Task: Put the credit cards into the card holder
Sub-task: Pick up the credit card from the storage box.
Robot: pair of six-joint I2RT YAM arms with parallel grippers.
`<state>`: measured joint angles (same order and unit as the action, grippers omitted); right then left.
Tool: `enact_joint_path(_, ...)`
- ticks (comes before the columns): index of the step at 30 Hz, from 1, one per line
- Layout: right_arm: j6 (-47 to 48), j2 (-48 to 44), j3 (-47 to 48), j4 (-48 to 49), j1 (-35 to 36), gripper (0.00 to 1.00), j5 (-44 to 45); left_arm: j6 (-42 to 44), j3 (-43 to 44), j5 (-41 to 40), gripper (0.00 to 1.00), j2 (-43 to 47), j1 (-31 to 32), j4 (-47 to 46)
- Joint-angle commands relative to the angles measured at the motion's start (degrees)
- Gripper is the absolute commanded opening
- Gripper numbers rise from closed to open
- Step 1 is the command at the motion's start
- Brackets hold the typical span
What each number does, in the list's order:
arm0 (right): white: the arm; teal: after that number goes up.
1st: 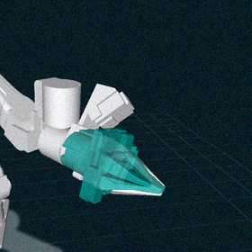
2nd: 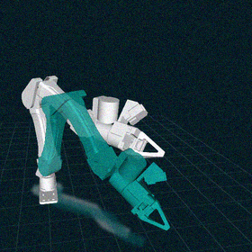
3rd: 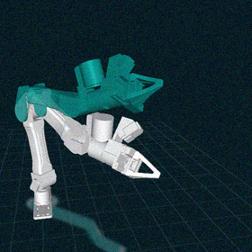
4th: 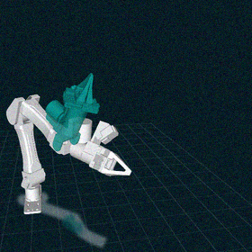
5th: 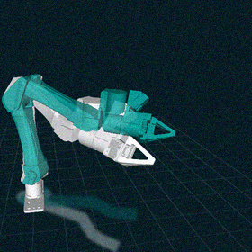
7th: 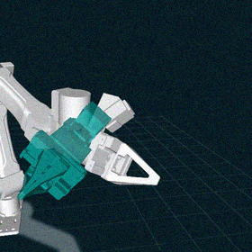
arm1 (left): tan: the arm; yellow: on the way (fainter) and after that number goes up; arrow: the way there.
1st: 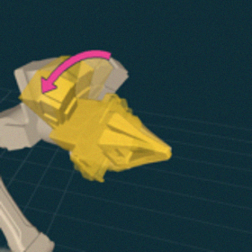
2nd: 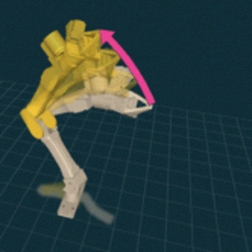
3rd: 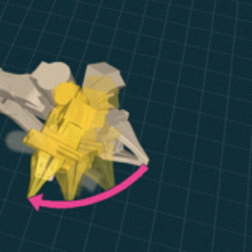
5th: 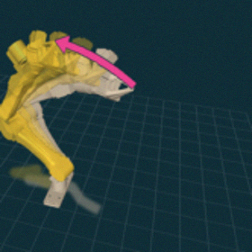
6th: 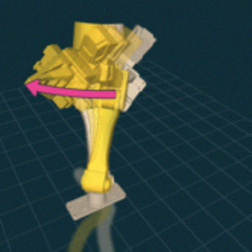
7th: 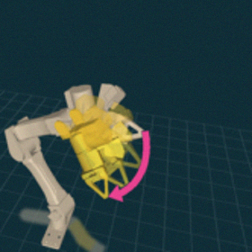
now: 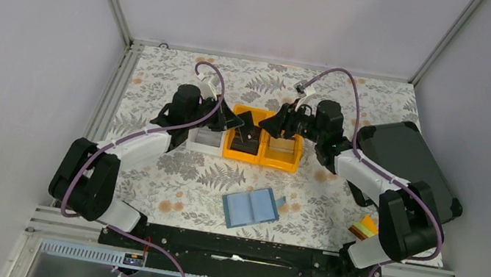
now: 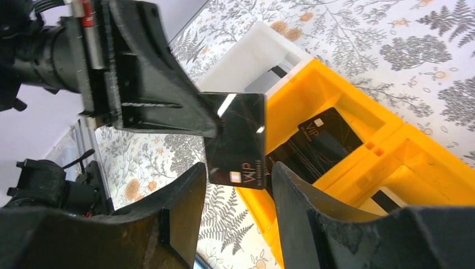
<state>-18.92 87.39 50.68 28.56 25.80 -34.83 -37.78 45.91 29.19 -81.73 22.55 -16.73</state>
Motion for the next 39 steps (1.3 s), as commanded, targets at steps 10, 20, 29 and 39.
enact_joint_path(10,10.6,6.9,4.7,-5.5,12.2,0.66,19.2,-6.1,2.6,-4.5,0.0,-4.9,-1.1,0.7)
enact_joint_path(20,13.4,10.7,8.5,-10.1,12.2,0.73,18.7,-5.1,2.3,-3.8,0.0,-4.2,-1.6,1.6)
enact_joint_path(29,13.6,14.1,12.2,-13.3,12.2,0.69,15.2,-5.1,2.2,-3.6,0.0,-3.4,-1.9,1.8)
enact_joint_path(39,13.7,15.1,13.0,-14.7,12.1,0.67,14.1,-4.9,1.9,-3.7,0.0,-2.7,-2.1,2.0)
